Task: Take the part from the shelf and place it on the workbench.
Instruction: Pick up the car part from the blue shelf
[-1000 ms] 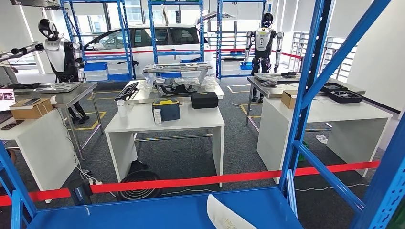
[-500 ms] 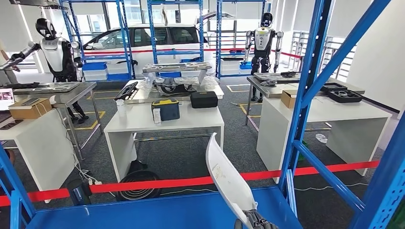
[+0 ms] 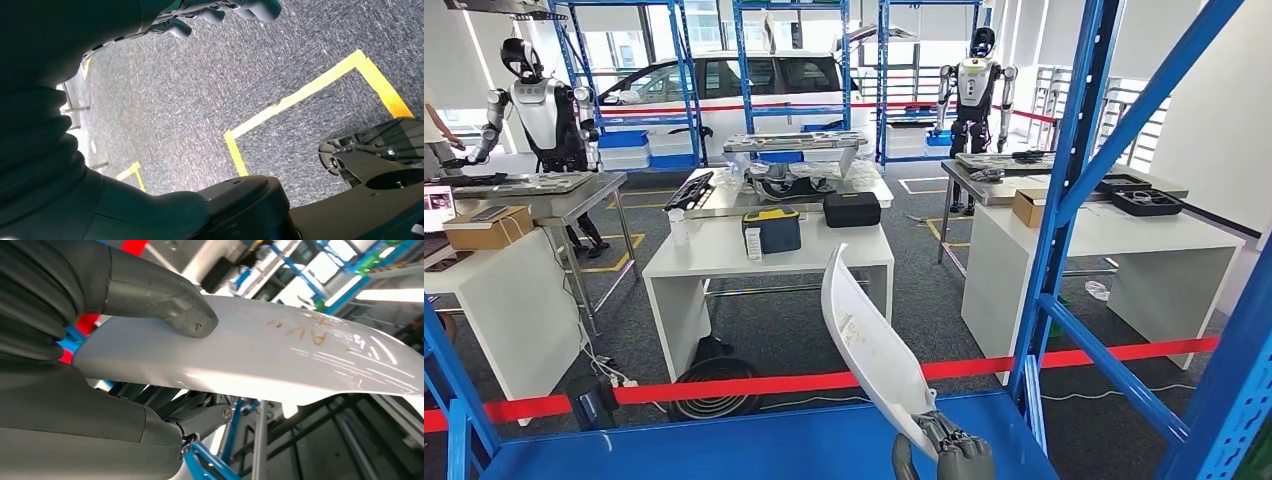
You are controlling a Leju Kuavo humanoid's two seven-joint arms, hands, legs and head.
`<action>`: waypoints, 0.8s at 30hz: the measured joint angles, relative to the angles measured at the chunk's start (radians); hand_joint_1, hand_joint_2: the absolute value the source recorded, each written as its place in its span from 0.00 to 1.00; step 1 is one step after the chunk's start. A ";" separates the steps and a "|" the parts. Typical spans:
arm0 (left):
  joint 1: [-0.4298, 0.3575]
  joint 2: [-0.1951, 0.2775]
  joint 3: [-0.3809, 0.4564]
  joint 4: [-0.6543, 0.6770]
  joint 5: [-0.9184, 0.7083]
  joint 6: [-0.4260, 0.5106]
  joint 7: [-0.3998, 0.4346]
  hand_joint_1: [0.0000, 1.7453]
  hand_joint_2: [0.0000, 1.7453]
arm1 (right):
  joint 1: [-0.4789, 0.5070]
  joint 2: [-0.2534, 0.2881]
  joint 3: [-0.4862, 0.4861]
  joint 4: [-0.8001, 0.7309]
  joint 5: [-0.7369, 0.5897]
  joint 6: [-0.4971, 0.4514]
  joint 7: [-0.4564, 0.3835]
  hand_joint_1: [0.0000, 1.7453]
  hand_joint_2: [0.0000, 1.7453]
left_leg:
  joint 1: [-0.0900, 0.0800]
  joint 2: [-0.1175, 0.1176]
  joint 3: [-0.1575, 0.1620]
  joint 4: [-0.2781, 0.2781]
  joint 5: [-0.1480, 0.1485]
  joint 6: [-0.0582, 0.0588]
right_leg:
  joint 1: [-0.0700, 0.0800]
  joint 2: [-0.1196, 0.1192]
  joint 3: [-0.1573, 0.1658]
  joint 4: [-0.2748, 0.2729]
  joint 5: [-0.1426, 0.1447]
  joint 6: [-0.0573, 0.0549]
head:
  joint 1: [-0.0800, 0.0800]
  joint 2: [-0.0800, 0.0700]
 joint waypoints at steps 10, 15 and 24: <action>0.003 0.003 -0.003 0.001 -0.046 0.026 0.025 0.00 1.00 | -0.051 -0.002 0.047 0.004 -0.073 0.046 0.003 1.00 1.00 | 0.011 0.009 -0.007 -0.017 0.029 0.027 | -0.003 -0.001 -0.085 0.223 -0.140 0.029 | 0.002 0.000; 0.003 0.007 -0.002 0.000 -0.032 0.010 0.000 0.00 1.00 | -0.082 -0.003 0.059 0.021 -0.127 0.062 -0.010 1.00 1.00 | 0.018 0.008 -0.037 0.009 0.034 0.015 | -0.010 0.000 0.005 0.113 -0.081 0.034 | 0.002 0.000; 0.036 0.015 0.039 0.000 0.003 0.100 0.000 0.00 1.00 | -0.142 -0.006 0.109 0.053 -0.207 0.112 -0.009 1.00 1.00 | 0.024 0.006 -0.109 0.154 -0.069 -0.042 | -0.007 -0.001 0.009 0.018 -0.021 -0.031 | 0.001 0.000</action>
